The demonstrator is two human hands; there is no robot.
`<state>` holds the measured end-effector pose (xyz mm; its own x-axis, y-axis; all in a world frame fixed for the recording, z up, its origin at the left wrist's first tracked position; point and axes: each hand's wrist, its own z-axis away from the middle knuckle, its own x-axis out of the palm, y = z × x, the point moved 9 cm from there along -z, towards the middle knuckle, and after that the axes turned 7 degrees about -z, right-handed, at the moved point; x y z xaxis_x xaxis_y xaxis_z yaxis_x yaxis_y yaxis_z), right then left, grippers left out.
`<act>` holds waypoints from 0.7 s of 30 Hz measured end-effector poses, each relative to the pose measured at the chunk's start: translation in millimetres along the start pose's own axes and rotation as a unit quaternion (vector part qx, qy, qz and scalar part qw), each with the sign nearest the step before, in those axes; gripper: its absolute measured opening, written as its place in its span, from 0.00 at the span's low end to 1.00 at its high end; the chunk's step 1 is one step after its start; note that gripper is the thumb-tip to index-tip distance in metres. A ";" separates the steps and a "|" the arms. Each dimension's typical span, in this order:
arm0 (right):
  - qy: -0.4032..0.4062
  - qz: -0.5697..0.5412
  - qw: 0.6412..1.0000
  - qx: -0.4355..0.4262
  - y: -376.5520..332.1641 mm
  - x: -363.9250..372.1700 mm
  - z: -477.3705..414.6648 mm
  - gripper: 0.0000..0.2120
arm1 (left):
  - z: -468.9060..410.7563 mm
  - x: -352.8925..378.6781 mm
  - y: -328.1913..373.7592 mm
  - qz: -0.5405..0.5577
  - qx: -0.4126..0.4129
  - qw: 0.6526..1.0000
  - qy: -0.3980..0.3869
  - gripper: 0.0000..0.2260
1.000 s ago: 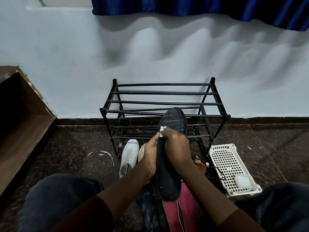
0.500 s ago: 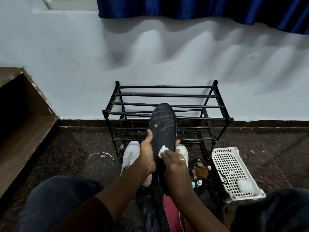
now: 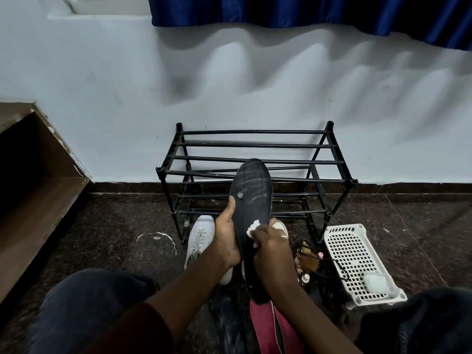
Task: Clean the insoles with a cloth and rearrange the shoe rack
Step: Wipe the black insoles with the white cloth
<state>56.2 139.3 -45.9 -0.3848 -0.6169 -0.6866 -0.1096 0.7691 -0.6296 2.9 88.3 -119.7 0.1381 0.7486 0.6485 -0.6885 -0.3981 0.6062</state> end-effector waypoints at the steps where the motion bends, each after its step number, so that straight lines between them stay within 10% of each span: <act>1: 0.001 -0.003 1.000 -0.015 -5.2 -1.3 8.0 0.17 | 0.4 0.2 1.5 0.003 0.004 1.000 -0.005 0.34; 21: 0.024 0.016 0.999 0.018 16.7 -11.0 -27.7 0.18 | -3.1 -0.7 -0.6 -0.017 0.024 0.999 -0.017 0.31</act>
<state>33.2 163.6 -38.9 -0.4307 -0.5831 -0.6888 -0.0638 0.7810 -0.6212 1.0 89.7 -121.9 0.1866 0.7437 0.6419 -0.6481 -0.3978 0.6493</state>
